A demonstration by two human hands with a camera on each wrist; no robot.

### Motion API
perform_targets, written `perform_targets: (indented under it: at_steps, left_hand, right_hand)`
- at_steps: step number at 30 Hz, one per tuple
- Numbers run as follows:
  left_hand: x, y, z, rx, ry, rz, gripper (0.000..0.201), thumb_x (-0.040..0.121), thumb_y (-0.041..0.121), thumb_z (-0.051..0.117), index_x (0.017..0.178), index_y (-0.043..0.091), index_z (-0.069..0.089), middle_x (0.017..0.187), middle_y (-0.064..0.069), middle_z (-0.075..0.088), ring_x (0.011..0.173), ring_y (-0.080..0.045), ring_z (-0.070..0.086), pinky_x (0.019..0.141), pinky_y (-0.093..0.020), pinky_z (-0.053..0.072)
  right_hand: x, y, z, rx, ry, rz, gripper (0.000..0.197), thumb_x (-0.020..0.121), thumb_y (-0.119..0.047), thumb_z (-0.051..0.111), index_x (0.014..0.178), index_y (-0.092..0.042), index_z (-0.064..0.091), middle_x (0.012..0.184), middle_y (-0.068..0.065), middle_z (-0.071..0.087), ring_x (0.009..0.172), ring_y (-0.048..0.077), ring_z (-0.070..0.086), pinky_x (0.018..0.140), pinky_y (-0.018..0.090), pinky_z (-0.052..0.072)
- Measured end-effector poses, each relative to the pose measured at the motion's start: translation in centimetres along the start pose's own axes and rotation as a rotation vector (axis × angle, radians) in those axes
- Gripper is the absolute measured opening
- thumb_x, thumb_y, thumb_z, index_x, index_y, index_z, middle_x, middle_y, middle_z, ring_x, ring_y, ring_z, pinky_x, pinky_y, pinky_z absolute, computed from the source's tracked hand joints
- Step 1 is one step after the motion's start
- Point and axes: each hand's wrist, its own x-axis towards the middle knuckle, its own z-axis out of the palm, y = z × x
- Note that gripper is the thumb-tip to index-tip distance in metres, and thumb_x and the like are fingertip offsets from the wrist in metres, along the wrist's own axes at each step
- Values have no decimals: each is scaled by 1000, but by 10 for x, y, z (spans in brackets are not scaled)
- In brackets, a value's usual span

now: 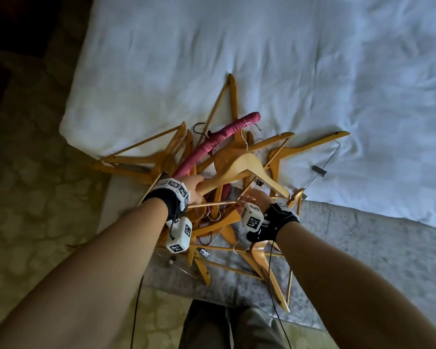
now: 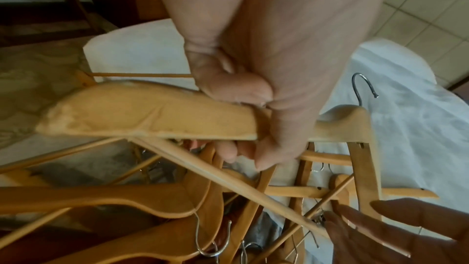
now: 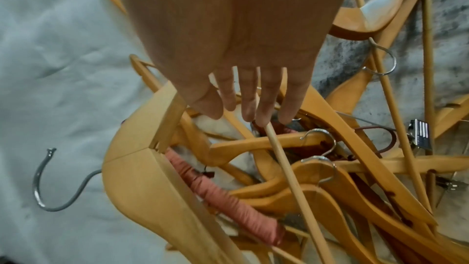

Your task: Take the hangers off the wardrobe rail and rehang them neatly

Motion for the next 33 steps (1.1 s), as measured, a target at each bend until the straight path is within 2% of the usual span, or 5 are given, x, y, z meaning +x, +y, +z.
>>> perform_targets:
  at_steps: [12, 21, 28, 30, 33]
  left_hand:
    - [-131, -29, -34, -410, 319, 74, 55, 78, 17, 73, 127, 11, 49, 107, -8, 66, 89, -25, 66, 76, -32, 54]
    - [-249, -41, -72, -547, 622, 167, 21, 76, 20, 69, 89, 20, 53, 86, -4, 66, 76, -24, 64, 64, -31, 52]
    - [-337, -37, -81, -567, 834, 286, 30, 79, 20, 71, 101, 20, 50, 90, -7, 64, 70, -24, 63, 45, -24, 49]
    - [-362, -34, -80, -598, 857, 306, 30, 81, 22, 71, 102, 17, 49, 87, -5, 61, 64, -22, 60, 40, -22, 46]
    - [-395, -37, -76, -575, 919, 324, 27, 79, 31, 74, 91, 22, 52, 90, -10, 67, 66, -24, 62, 53, -31, 54]
  right_hand:
    - [-150, -40, 70, -56, -310, -277, 25, 103, -12, 39, 84, -9, 54, 89, 6, 59, 75, 16, 63, 65, 28, 55]
    - [-291, -52, 142, -374, -479, -579, 21, 103, -18, 44, 122, -12, 48, 96, -4, 66, 90, 11, 60, 78, 23, 55]
    - [-393, -56, 184, -941, -268, -1041, 46, 94, -21, 60, 139, -17, 52, 134, 11, 55, 117, 26, 54, 88, 18, 42]
    - [-415, -50, 190, -982, -262, -1069, 45, 96, -21, 57, 140, -16, 49, 137, 17, 50, 109, 24, 53, 76, 8, 40]
    - [-440, -47, 191, -918, -299, -1154, 49, 95, -23, 59, 142, -23, 48, 135, 14, 49, 111, 24, 47, 76, 10, 31]
